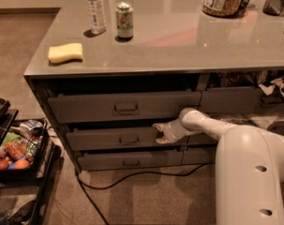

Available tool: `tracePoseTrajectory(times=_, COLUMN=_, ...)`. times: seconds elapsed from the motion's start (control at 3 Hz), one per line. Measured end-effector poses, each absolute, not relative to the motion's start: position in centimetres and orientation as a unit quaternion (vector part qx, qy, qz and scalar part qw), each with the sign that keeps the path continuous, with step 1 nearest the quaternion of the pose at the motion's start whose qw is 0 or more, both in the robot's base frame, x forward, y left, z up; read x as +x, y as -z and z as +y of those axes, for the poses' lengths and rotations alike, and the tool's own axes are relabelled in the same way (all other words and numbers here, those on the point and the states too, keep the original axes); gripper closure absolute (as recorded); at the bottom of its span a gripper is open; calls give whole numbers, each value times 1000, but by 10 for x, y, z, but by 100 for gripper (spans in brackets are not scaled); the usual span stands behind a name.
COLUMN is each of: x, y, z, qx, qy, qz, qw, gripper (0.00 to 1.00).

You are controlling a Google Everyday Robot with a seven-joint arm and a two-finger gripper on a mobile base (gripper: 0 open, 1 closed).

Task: Open middle drawer

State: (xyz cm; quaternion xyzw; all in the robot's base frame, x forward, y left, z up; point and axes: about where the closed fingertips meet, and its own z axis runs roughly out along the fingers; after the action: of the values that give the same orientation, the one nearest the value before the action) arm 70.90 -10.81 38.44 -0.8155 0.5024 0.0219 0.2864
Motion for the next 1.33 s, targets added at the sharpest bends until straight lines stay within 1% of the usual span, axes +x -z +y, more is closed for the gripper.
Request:
tracePoseTrajectory(times=0.67, x=708, y=-385, z=-106, qx=-815, qy=-30, qz=503, qw=285, gripper=100)
tracePoseTrajectory(times=1.0, x=708, y=-385, z=-106, qx=-815, qy=-30, qz=503, qw=285, gripper=84)
tracePoseTrajectory(times=1.33, x=708, y=-385, z=-106, qx=-815, qy=-30, qz=503, qw=285, gripper=62)
